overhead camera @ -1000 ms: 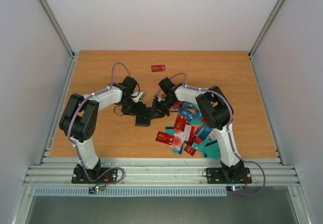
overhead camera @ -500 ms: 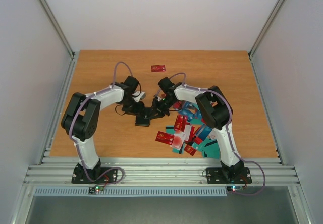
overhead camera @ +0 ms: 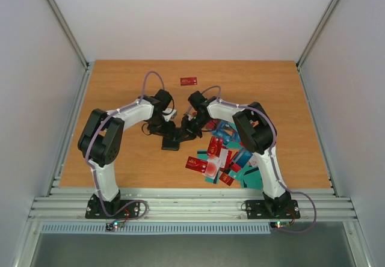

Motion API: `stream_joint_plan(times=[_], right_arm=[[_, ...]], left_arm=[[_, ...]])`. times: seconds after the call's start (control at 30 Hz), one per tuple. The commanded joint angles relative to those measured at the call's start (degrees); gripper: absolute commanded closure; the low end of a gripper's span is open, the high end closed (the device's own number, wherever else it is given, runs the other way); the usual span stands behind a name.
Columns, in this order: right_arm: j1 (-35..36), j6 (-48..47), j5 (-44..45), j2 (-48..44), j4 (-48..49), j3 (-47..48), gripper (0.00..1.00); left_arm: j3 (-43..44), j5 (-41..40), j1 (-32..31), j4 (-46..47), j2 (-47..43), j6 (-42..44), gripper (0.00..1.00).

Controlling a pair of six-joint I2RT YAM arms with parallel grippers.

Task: Put the credit cards into the card holder

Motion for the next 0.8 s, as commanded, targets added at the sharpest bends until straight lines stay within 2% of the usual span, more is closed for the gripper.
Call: stream_joint_plan(times=[0.0,0.13,0.3,0.53,0.77], right_arm=[[0.2,3.0,12.9,5.5,-4.4,-0.8,0.83],[0.2,4.5,14.1,6.0,-7.0,1.5,0.83],[0.4,5.8,18.7,7.6,-15.0,6.1,0.80],[3.4,7.0,24.7,11.2,-23.7,14.1,0.78],[4.6,7.9,30.0,14.3,-25.4,14.1,0.80]], left_arm=[[-1.6,1.4,-4.7,2.5,6.8,-1.3,0.44],[-1.7,1.5,-5.3,2.3,7.9,-2.9,0.44],[-0.7,1.2,-6.3,1.3,8.8,-4.4,0.45],[2.0,-2.5,-10.3,-1.2,11.2,-7.3,0.44],[1.2,-5.0,-11.9,-0.3,13.9,-9.8,0.44]])
